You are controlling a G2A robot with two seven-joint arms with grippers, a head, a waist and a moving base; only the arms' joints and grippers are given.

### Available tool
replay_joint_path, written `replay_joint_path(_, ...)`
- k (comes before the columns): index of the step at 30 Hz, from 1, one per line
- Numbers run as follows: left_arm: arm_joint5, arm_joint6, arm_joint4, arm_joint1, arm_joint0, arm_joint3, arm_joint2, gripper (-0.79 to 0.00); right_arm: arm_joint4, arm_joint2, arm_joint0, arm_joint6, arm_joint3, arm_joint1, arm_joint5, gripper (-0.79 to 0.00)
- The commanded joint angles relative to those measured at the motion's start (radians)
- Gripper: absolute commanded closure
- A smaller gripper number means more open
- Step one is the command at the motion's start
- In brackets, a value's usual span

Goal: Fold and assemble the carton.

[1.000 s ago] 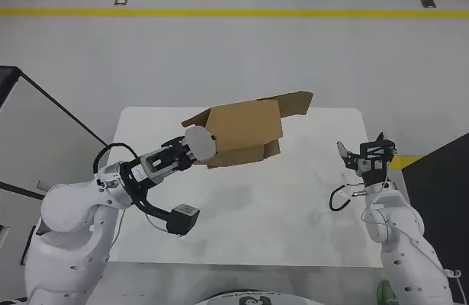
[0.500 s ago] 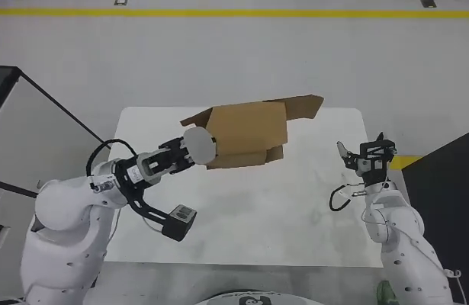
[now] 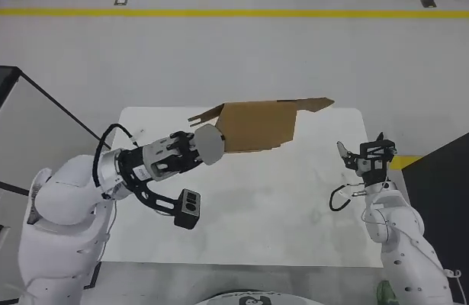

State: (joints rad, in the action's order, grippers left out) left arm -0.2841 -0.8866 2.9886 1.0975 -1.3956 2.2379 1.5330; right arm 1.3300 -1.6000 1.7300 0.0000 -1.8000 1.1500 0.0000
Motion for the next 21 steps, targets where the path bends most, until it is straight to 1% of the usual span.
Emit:
replay_joint_path(1, -0.024, 0.012, 0.001, 0.000, -0.004, -0.002, -0.006, 0.000, 0.000, 0.000, 0.000, 0.000, 0.000, 0.000, 0.000, -0.785)
replay_joint_path(3, -0.012, 0.008, -0.007, -0.002, -0.011, -0.007, -0.013, 0.000, 0.000, 0.000, 0.000, 0.000, 0.000, 0.000, 0.000, -0.785)
replay_joint_path(5, 0.040, 0.012, -0.031, -0.003, -0.019, -0.005, -0.018, 0.000, 0.000, 0.000, 0.000, 0.000, 0.000, 0.000, 0.000, -0.785)
replay_joint_path(6, 0.077, 0.012, -0.068, -0.003, -0.024, -0.010, -0.025, 0.000, 0.000, 0.000, 0.000, 0.000, 0.000, 0.000, 0.000, -0.785)
replay_joint_path(9, 0.230, 0.046, -0.207, -0.003, -0.041, -0.033, -0.028, 0.000, 0.000, 0.000, 0.000, 0.000, 0.000, 0.000, 0.000, -0.785)
replay_joint_path(13, 0.343, 0.068, -0.345, -0.003, -0.062, -0.031, -0.017, 0.000, 0.000, 0.000, 0.000, 0.000, 0.000, 0.000, 0.000, -0.785)
replay_joint_path(21, 0.347, 0.069, -0.350, -0.004, -0.063, -0.030, -0.016, 0.000, 0.000, 0.000, 0.000, 0.000, 0.000, 0.000, 0.000, -0.785)
